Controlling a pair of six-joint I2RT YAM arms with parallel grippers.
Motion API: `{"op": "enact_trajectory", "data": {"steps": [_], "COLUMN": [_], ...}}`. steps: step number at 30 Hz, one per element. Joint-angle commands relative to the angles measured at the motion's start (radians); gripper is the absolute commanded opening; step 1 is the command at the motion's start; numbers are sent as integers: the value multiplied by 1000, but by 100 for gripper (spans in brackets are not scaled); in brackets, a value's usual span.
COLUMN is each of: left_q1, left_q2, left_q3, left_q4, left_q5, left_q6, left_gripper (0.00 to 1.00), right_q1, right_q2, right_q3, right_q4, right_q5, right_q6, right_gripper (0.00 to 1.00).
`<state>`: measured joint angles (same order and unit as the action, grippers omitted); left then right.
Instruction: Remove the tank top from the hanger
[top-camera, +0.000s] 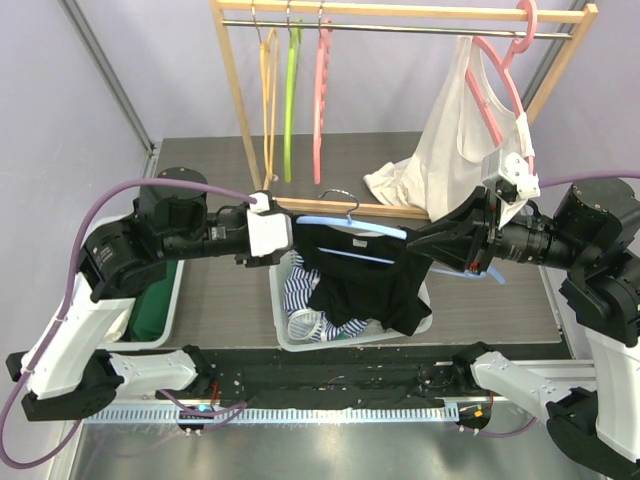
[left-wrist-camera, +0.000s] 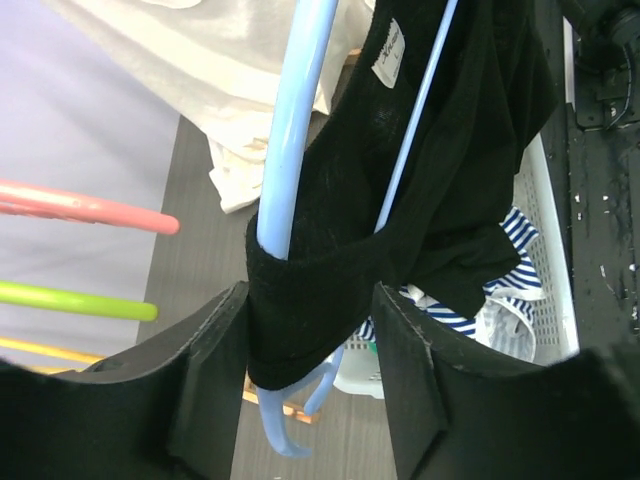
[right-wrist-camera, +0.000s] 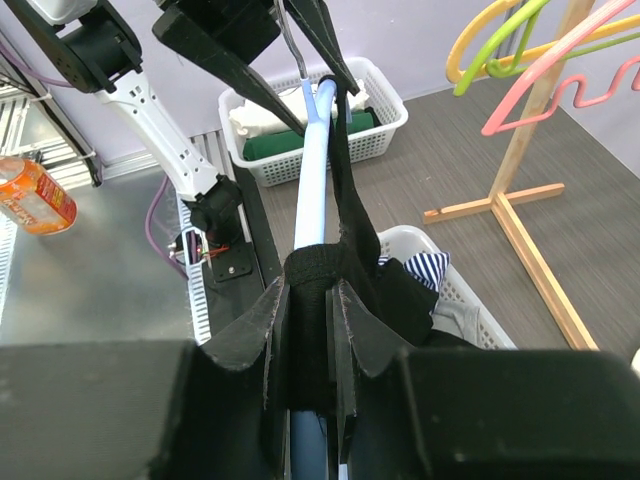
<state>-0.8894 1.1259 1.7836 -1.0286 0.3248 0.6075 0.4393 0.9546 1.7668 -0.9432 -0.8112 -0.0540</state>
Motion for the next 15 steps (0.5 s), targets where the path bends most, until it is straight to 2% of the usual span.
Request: {"op": "enact_trajectory", "data": {"steps": [1, 2, 5, 15], "left_q1": [1, 1, 1, 1], "left_q2": [11, 14, 21, 75], "left_q3": [37, 42, 59, 149], "left_q4": [33, 32, 33, 55], "left_q5": [25, 26, 31, 79], "left_q6": [-9, -9, -12, -90], "left_gripper": [49, 44, 38, 37], "right_q1": [4, 4, 4, 4], "right_q2": [3, 3, -1, 10], "right_q3": [-9, -13, -21, -78], "right_q4": [106, 110, 121, 214], "right_q5": [-20, -20, -25, -49], "right_q6": [6, 8, 13, 51], "right_gripper": [1, 1, 1, 1]}}
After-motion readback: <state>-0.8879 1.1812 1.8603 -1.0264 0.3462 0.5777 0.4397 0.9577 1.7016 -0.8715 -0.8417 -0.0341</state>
